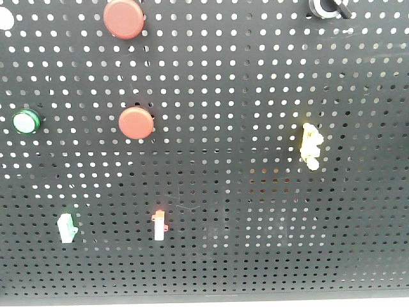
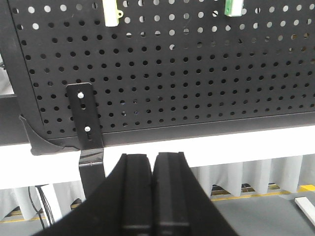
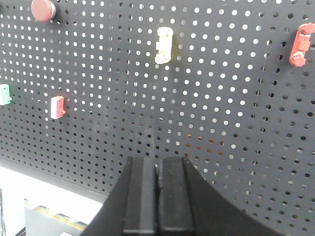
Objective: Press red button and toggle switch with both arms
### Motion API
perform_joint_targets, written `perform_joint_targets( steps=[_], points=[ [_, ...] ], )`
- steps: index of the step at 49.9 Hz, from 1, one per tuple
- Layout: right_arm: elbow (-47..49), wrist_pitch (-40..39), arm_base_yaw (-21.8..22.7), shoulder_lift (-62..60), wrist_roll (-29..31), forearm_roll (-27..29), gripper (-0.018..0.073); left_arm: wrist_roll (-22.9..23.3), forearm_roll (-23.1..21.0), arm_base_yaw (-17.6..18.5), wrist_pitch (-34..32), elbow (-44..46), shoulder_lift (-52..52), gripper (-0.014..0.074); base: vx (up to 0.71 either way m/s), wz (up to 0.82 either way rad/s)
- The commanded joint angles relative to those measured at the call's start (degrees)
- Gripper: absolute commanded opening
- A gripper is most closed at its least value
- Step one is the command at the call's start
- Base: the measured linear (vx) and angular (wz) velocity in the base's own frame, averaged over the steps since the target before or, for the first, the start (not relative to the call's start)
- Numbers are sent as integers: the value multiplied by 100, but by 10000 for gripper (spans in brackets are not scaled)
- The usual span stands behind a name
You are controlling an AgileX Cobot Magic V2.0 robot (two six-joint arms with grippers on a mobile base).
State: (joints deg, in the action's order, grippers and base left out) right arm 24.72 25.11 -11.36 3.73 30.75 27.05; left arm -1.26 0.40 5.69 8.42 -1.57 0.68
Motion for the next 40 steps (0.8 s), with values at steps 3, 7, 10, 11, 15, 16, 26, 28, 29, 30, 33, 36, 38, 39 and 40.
perform_joint_targets(
  steps=[3,7,10,11,15,16,26,28,29,30,33,36,38,39,40],
  points=[
    [151,-413,21,117,12,45,-3,44,-4,17,-481,-198,97,1,0,0],
    [151,-400,21,117,12,45,-3,44,-4,17,-481,-198,97,1,0,0],
    [151,-400,21,117,12,45,-3,44,-4,17,-481,-198,97,1,0,0],
    [151,-400,21,117,12,45,-3,44,-4,17,-481,-198,97,1,0,0],
    [151,-400,21,117,12,45,-3,44,-4,17,-481,-198,97,1,0,0],
    [151,-405,21,117,12,45,-3,44,-4,17,-481,-198,97,1,0,0],
    [-532,-1062,47,107,-1023,-1353,-3,44,-4,17,-481,-198,92,1,0,0],
    [-777,-1340,109,99,-1421,-1712,-3,44,-4,17,-481,-198,92,1,0,0],
    [-934,-1534,145,94,-1649,-1904,-3,44,-4,17,-481,-198,92,1,0,0],
    [-1097,-1722,190,82,-1845,-2082,-3,44,-4,17,-481,-198,92,1,0,0],
    [-1601,-2186,349,4,-2265,-2394,-3,44,-4,17,-481,-198,92,1,0,0],
    [-2018,-2373,546,-147,-2459,-2363,-3,44,-4,17,-481,-198,92,1,0,0],
    [-2284,-2412,740,-305,-2600,-2258,-3,44,-4,17,-481,-198,92,1,0,0],
    [-2400,-2404,846,-367,-2666,-2180,-3,44,-4,17,-481,-198,92,1,0,0],
    [-2511,-2404,918,-467,-2718,-2108,-3,44,-4,17,-481,-198,92,1,0,0]
  ],
)
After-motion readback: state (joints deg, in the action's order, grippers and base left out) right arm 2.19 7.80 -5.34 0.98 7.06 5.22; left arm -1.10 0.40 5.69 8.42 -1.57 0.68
